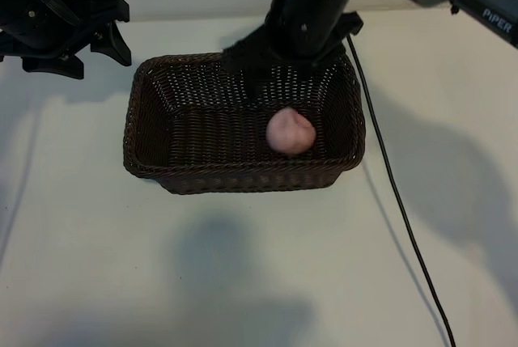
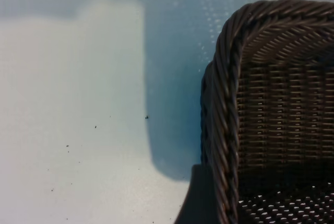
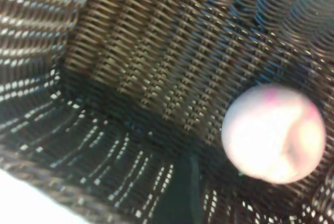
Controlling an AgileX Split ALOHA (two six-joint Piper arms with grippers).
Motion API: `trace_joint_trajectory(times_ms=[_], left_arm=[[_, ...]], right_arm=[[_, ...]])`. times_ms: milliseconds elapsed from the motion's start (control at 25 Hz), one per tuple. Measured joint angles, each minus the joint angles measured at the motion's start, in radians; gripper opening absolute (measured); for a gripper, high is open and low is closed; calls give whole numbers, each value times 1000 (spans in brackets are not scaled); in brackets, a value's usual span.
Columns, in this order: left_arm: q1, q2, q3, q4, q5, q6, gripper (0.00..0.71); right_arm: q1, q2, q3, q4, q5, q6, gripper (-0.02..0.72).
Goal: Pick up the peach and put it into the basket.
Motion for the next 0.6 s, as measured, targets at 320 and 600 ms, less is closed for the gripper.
trace_joint_trajectory(times_ms=[320,600], left_arm=[[0,0,0,0,0,0,591],[0,0,0,0,0,0,591]], right_arm=[[-36,-7,-93,-39,56,2,598],[-59,-7,-85,-76,56,8,589]])
